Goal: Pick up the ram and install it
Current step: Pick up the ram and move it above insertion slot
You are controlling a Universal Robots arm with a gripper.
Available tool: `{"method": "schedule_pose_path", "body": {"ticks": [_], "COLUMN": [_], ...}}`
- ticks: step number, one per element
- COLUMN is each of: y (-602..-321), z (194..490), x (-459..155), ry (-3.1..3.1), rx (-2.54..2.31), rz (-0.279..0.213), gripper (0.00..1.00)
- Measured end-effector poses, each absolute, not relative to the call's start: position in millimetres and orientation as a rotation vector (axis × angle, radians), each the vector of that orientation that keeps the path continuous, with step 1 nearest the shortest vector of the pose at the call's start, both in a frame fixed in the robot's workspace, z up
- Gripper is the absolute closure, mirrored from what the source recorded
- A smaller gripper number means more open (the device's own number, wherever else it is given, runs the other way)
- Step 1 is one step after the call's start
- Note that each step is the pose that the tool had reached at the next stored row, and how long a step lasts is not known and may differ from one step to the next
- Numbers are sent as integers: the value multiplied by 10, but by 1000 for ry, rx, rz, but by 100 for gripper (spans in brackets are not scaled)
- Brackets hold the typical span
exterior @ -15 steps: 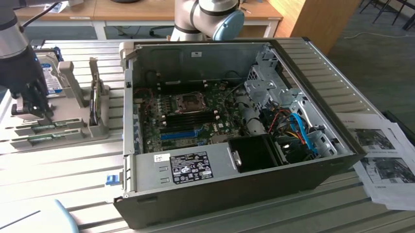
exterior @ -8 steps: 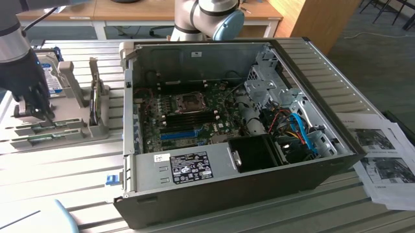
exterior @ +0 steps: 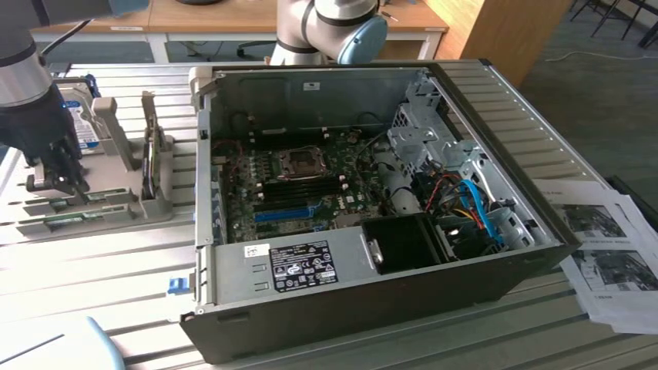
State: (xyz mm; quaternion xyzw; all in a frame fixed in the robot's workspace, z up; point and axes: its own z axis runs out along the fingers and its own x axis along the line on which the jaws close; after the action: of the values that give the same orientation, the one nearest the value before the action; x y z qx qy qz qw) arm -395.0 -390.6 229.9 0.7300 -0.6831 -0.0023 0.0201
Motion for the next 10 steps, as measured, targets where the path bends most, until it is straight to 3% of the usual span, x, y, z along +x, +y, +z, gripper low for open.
{"method": "schedule_pose_path", "body": {"ticks": [10], "y": [-3971], "z": [2299], "x": [-3949], "ry": [-2120], "rx": [2265], "rz": [-8], "gripper": [71]}}
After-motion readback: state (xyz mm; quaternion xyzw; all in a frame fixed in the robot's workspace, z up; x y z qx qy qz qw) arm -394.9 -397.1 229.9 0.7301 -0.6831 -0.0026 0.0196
